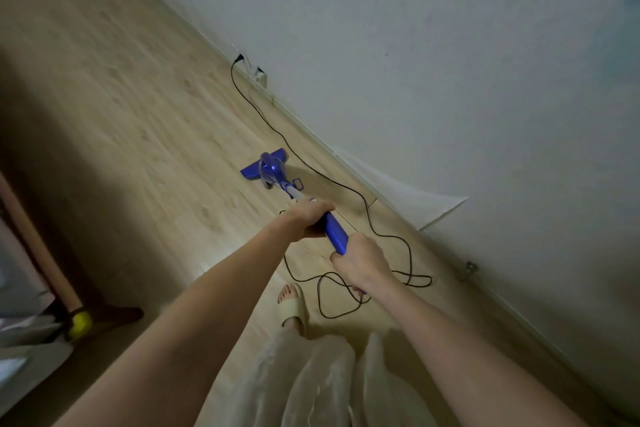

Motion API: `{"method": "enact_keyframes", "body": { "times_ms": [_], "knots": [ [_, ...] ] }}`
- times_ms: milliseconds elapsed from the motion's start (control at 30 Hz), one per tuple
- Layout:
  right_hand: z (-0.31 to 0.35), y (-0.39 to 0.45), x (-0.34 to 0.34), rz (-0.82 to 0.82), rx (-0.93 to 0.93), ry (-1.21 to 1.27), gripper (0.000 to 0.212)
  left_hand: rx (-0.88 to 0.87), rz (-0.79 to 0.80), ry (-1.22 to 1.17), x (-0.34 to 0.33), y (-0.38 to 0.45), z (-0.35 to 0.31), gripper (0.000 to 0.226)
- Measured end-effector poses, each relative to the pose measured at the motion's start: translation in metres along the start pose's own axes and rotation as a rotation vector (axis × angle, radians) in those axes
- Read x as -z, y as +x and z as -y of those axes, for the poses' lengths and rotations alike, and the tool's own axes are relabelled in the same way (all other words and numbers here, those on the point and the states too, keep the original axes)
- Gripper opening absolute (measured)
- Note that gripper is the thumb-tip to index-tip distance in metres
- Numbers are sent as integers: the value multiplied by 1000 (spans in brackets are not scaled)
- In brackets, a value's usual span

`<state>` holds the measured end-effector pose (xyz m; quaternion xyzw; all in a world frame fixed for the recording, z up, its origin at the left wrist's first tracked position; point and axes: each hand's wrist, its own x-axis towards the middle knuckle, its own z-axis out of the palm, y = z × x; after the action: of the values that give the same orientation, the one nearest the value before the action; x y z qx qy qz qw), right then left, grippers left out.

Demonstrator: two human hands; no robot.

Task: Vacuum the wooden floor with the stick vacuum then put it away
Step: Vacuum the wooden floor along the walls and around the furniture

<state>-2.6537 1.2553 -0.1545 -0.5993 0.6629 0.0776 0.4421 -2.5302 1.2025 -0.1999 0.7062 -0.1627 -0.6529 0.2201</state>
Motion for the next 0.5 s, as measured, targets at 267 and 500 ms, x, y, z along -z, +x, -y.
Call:
{"method": "enact_keyframes", "body": {
  "times_ms": [267, 500],
  "knots": [
    [32, 37, 4, -122, 4, -89, 24, -19, 48, 95, 31, 31, -41, 29],
    [-13, 13, 6, -137, -21, -53, 25, -24, 72, 208, -9, 12, -22, 21]
  ]
}}
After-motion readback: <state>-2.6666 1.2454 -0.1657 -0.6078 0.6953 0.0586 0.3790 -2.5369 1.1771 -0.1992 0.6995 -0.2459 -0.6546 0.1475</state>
